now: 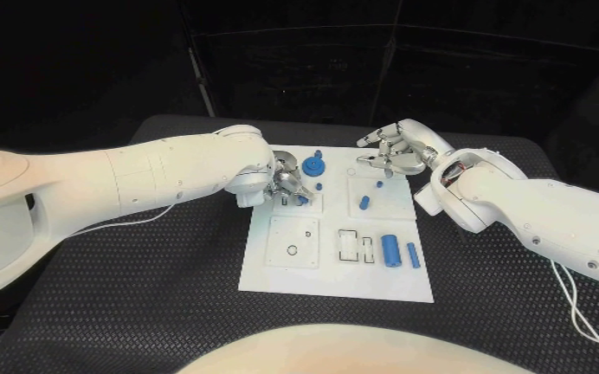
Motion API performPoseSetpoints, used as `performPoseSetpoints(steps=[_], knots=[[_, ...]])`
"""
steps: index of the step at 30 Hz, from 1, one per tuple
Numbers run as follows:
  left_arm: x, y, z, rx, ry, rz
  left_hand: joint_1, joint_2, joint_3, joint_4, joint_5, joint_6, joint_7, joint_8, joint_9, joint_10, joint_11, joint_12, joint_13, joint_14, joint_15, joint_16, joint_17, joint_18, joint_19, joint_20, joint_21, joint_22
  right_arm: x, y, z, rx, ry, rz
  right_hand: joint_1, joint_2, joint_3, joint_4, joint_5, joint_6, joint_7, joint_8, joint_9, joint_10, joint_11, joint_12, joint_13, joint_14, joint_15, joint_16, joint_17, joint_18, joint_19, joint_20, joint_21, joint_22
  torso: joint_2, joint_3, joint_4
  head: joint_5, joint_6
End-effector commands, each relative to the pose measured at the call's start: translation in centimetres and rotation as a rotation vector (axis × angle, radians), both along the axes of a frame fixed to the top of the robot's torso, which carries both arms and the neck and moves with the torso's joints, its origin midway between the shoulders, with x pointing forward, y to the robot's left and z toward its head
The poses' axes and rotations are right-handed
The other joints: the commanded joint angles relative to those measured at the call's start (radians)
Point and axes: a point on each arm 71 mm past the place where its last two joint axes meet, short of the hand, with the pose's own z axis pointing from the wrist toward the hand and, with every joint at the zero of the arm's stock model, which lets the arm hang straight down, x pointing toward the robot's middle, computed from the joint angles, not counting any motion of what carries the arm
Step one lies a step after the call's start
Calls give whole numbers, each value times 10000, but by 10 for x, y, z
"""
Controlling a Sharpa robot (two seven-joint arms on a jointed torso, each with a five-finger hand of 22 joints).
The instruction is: Assemble the parts on the task board
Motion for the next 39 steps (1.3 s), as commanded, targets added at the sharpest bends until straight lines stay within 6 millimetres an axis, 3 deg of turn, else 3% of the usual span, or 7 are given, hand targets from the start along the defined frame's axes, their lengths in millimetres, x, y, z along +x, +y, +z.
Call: performPoseSetpoints(steps=[1,9,14,25,39], knots=[[-1,1,3,-403,-188,454,-141,-22,1372,-1186,0,-12,-28,88,34,126,-33,67,40,996,-17,62,2376,-118,16,11,75,43,0,1,1,-40,42,108,-24,58,-38,15,46,1,20,22,-3,-42,-4,-66,-9,25,-28,-41,14,162,31,16,-42,-4,6,-7,12,7,-16],[-6,11,8,-913,-772,878,-342,-209,2046,-1392,-4,27,-61,193,124,329,-65,269,300,1009,-49,89,2429,-169,181,-17,232,329,0,-1,0,-70,78,100,-121,60,-84,95,45,3,19,28,-3,-24,-3,-50,-11,37,-28,-47,35,160,55,15,-62,-11,9,20,12,26,-50],[-10,18,10,-1212,-1269,1229,-401,-278,2264,-1465,-4,42,-72,225,152,392,-77,335,383,1012,-58,95,2439,-190,245,-27,296,445,1,-2,0,-95,102,81,-140,64,-92,112,44,3,18,29,-2,-17,-3,-41,-6,42,-28,-42,48,161,58,15,-68,-17,14,3,33,71,-72],[-15,18,6,-860,-2301,1285,-425,-311,2393,-1511,-12,58,-77,244,166,423,-84,362,413,1014,-66,98,2445,-208,301,-34,353,546,1,-1,-1,-98,108,87,-256,104,-133,223,49,7,15,39,-2,9,-4,-11,-1,56,-28,-47,73,158,88,14,-89,-24,22,-1,10,118,-116],[-15,12,0,-73,-1968,767,-441,-371,2527,-1587,-23,57,-82,251,176,440,-90,375,419,1007,-73,85,2415,-218,335,-42,387,605,1,0,-1,-98,125,108,-292,116,-147,260,55,7,15,42,-2,8,-5,-9,-9,62,-28,-47,85,158,98,13,-96,-28,26,1,10,134,-167]])
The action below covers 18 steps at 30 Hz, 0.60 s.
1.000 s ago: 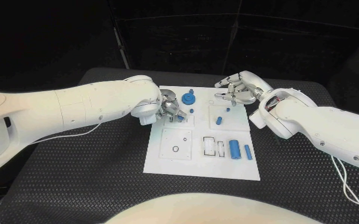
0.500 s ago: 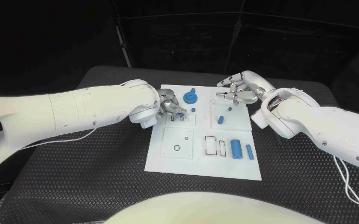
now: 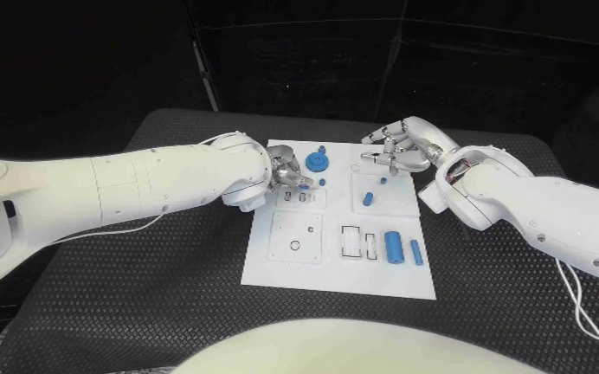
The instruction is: Assemble the parts on the task board
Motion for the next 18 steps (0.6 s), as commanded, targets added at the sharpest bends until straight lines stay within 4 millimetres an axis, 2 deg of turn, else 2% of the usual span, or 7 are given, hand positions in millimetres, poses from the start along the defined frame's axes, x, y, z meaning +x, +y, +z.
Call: performPoseSetpoints(steps=[1,10,18], knots=[[0,0,-1,471,90,-277,10,-24,1621,-1533,24,32,-66,61,20,67,3,12,-27,1008,-75,46,2416,-118,49,-9,39,17,0,2,1,1,-18,95,-77,-15,-2,55,55,7,15,42,-2,8,-5,-12,-11,62,-29,-47,12,158,62,-23,-61,-9,2,-1,1,4,-21],[-2,-2,-4,785,492,-687,8,-39,1756,-1613,25,49,-71,93,40,43,-4,-31,-105,1009,-80,49,2422,-118,50,-14,41,27,0,2,1,4,-18,99,-93,-11,-9,70,59,6,15,42,-2,8,-4,-11,-13,62,-29,-55,5,158,64,-23,-65,-12,1,-2,6,1,-78],[-1,-5,-5,883,555,-808,-12,-58,1851,-1670,26,56,-74,123,54,15,-7,-78,-189,1013,-82,57,2440,-114,36,-17,28,11,1,3,1,15,-32,94,-103,1,-10,85,67,3,16,41,-3,2,-4,-16,-23,62,-29,-58,5,158,66,-23,-71,-19,3,-5,7,26,-76]])
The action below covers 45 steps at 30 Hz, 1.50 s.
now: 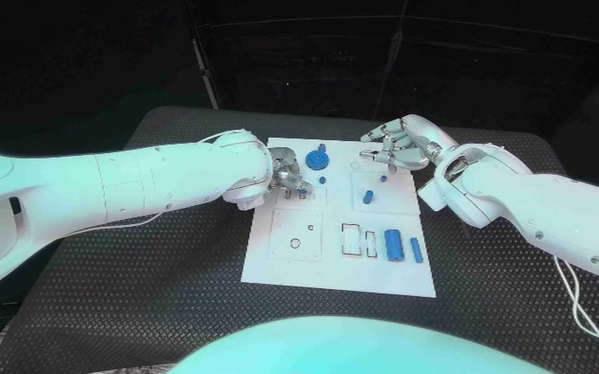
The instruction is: Assemble the parts on the task board
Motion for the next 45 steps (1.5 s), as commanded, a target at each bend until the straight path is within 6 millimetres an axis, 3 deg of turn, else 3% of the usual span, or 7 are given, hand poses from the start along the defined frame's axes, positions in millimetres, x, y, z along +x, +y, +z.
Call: performPoseSetpoints(steps=[1,10,23,45], knots=[[-1,-2,-1,247,142,-258,64,17,1679,-1595,65,2,-55,45,12,21,-11,-34,-17,1014,-84,60,2446,-117,34,-19,26,-4,0,1,1,14,-49,72,-104,1,18,58,67,3,15,42,-3,2,-4,-17,-10,63,-29,-58,8,158,66,-23,-34,-10,1,-5,4,23,-2],[0,-1,-1,286,153,-268,41,5,1736,-1621,66,4,-56,59,11,20,-13,-44,-39,1014,-85,60,2446,-118,35,-21,28,3,1,2,1,8,-38,83,-110,15,20,70,77,1,15,41,-4,13,-4,-1,6,70,-29,-40,40,155,78,-23,-27,6,6,-3,3,30,30],[-1,-1,-2,569,327,-580,-30,-34,1903,-1703,76,-5,-56,95,8,19,-16,-61,-78,1017,-89,66,2457,-114,23,-26,17,-7,1,2,1,24,-75,115,-47,47,35,140,149,-72,53,28,-12,-567,37,-561,-670,-146,22,-455,-417,205,-241,18,-398,-440,2,-3,12,16,-38],[-1,-1,-4,763,476,-735,-53,-53,1951,-1734,76,-10,-56,105,6,2,-16,-89,-126,1016,-90,64,2452,-117,30,-27,24,9,1,3,0,18,-48,160,-41,51,37,151,151,-87,59,24,-13,-542,43,-515,-613,-119,28,-340,-231,204,-258,25,-416,-448,9,1,11,20,-78]])
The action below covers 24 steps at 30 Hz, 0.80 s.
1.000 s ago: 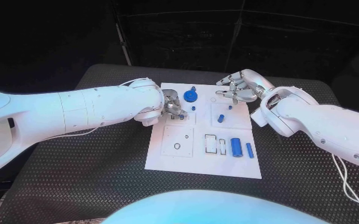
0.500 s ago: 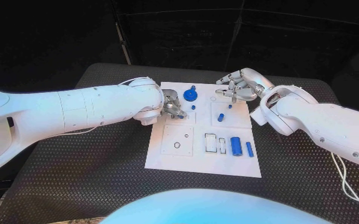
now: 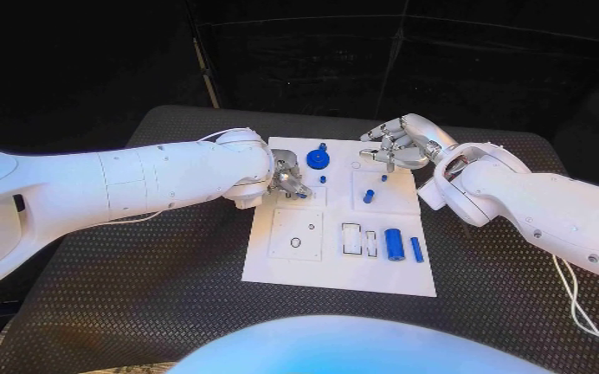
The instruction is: Assemble the parts on the task board
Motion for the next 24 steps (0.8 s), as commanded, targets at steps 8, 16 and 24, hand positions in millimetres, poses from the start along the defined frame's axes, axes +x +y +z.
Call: performPoseSetpoints(steps=[8,16,24], knots=[[0,-3,-3,328,291,-272,-208,-217,1935,-1896,115,40,-120,111,13,82,-52,22,26,1027,-98,88,2503,-129,36,-32,29,36,0,2,2,28,-54,130,-42,51,16,65,59,-49,23,24,-13,-4,8,64,9,-28,11,39,9,46,-56,-24,-34,-12,6,5,-9,-6,-19],[0,-3,-4,449,496,-446,-350,-296,1948,-1914,185,92,-146,147,3,138,-72,64,79,1036,-109,106,2542,-123,21,-41,11,20,0,1,2,18,-40,124,-32,55,19,67,65,-53,24,26,-12,-5,8,63,-5,-27,12,35,4,48,-56,-21,-38,-13,12,3,5,-22,-50],[0,-2,-4,480,526,-450,-576,-135,2091,-1863,234,184,-170,171,-33,215,-96,117,141,1046,-128,126,2586,-124,20,-60,5,32,0,2,1,17,-32,136,-17,59,26,64,80,-54,24,28,-11,0,8,69,-3,-26,11,35,5,49,-55,-20,-39,-14,9,1,0,-16,-52]])
